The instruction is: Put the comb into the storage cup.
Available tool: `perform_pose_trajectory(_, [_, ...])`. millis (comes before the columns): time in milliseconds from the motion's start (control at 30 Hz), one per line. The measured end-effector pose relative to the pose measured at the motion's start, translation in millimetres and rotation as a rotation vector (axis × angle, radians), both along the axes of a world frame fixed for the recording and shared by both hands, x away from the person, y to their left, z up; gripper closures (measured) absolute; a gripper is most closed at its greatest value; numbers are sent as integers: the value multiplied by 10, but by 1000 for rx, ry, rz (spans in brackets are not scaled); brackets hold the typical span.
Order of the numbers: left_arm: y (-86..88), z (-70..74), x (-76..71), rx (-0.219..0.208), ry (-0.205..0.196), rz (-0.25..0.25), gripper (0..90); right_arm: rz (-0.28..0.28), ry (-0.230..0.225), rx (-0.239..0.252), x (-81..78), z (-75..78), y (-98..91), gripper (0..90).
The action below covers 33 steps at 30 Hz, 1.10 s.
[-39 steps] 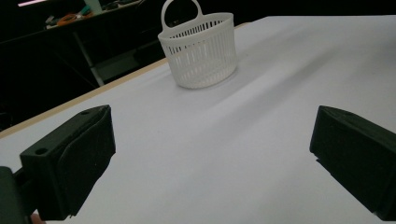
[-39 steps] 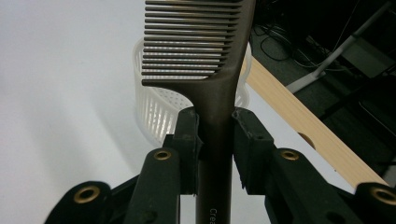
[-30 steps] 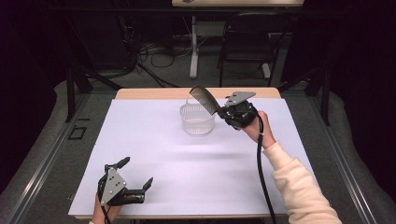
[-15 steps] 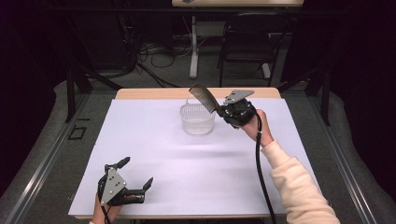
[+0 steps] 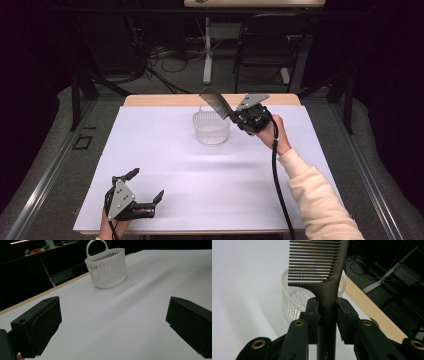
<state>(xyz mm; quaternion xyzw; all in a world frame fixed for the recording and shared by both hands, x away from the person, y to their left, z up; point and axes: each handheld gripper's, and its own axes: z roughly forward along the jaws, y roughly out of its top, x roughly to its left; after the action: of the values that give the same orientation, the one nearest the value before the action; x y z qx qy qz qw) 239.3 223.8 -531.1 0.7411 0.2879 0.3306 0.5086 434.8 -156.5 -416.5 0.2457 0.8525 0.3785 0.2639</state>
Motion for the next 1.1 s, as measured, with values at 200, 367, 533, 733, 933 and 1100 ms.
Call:
perform_pose_trajectory(200, [-1,-1,1,1,1,0,1,1,-12,3,44,53,22,724])
perform_pose_trajectory(367, [2,3,-4,-1,-3,2,1,5,-22,3,61,73,58,724])
perform_pose_trajectory(533, [4,3,-3,-1,-3,-1,1,0,-13,1,84,52,70,724])
perform_pose_trajectory(733, [-11,2,-4,4,-3,-5,1,-2,-20,4,96,49,57,724])
perform_pose_trajectory(933, [-6,0,11,-2,2,-5,1,-12,-21,7,137,32,43,724])
perform_pose_trajectory(1100, [-7,1,9,2,-1,-6,1,-11,-27,8,168,20,41,724])
